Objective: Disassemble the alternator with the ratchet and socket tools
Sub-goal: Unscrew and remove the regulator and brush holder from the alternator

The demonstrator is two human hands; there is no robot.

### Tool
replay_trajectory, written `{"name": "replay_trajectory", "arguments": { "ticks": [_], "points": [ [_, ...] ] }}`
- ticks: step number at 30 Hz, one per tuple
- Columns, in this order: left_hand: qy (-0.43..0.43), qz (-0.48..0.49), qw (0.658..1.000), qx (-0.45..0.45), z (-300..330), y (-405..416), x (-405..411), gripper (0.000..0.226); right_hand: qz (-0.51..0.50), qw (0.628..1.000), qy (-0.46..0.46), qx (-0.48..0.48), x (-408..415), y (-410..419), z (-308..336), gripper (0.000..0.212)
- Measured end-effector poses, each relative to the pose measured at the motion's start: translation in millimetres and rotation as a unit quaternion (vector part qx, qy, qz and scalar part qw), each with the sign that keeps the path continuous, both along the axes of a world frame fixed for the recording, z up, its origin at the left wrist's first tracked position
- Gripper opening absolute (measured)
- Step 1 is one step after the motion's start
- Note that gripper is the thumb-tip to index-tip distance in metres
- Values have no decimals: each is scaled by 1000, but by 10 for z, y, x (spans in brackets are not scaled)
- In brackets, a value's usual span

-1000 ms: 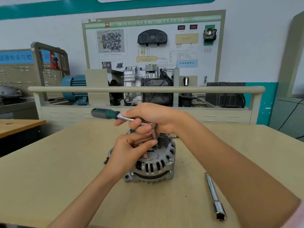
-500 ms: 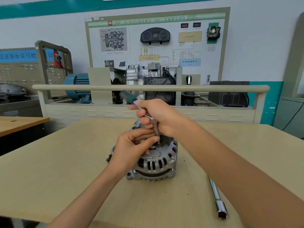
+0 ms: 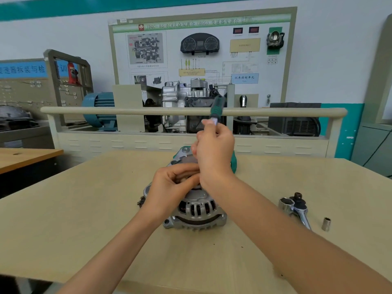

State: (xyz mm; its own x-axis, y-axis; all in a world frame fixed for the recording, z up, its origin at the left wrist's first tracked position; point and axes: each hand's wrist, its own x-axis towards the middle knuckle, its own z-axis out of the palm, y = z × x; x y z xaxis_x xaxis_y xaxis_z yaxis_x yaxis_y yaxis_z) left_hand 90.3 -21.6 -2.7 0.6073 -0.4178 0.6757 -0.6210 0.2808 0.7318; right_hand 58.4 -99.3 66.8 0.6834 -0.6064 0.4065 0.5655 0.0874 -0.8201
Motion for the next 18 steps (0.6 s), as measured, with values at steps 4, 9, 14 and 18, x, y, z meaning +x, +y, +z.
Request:
{"name": "replay_trajectory", "arguments": {
  "ticks": [4,9,14,18],
  "points": [
    [10,38,999,19,7,-15,29,17,218,954,141,-153,19,-173,148,24],
    [-16,42,997,57,12,-33,43,17,324,865,206,-323,-21,-254,269,21],
    [-4,10,1000,10,19,-58,9,17,274,920,148,-240,-76,-185,180,22],
    [-40,15,999,17,4,-42,-17,56,-35,996,24,-85,-71,46,-31,14]
  ]
}}
